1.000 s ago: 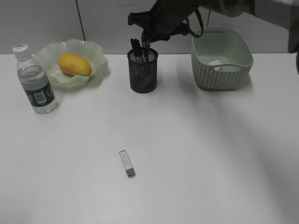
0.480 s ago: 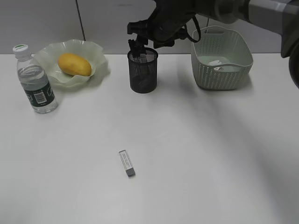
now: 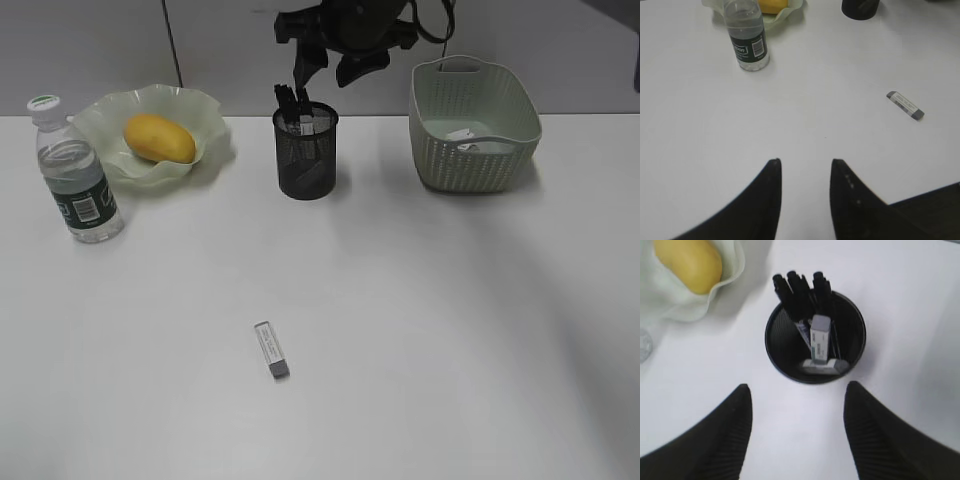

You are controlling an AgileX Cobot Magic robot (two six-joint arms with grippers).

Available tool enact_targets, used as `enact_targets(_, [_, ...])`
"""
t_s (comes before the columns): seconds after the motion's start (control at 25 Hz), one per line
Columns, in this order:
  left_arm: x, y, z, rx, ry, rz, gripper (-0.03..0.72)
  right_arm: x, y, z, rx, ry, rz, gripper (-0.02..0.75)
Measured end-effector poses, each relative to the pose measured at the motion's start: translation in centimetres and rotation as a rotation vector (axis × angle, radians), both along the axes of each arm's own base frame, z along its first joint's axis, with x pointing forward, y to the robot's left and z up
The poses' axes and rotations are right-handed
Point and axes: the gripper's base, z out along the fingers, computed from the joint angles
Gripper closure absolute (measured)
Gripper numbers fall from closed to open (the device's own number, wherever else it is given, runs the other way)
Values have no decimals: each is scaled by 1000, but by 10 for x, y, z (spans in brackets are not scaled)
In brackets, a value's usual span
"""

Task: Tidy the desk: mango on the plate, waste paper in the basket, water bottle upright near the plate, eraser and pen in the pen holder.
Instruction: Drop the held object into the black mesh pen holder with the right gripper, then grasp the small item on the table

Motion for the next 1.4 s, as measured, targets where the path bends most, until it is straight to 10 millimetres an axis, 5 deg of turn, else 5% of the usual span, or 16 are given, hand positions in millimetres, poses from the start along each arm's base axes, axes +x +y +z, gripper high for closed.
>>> enact_targets(0.44, [0, 0, 0, 0, 0, 0, 433, -33, -21, 62, -75, 13, 32, 272])
enact_targets(0.68, [0, 0, 0, 0, 0, 0, 433, -68, -42, 75, -140, 45, 75, 286])
enact_targets(0.88, [0, 0, 0, 0, 0, 0, 433, -117, -74, 80, -234, 86, 98, 290])
enact_targets(1.4, [0, 0, 0, 0, 0, 0, 433, -283, -167, 81, -232, -24, 89, 291])
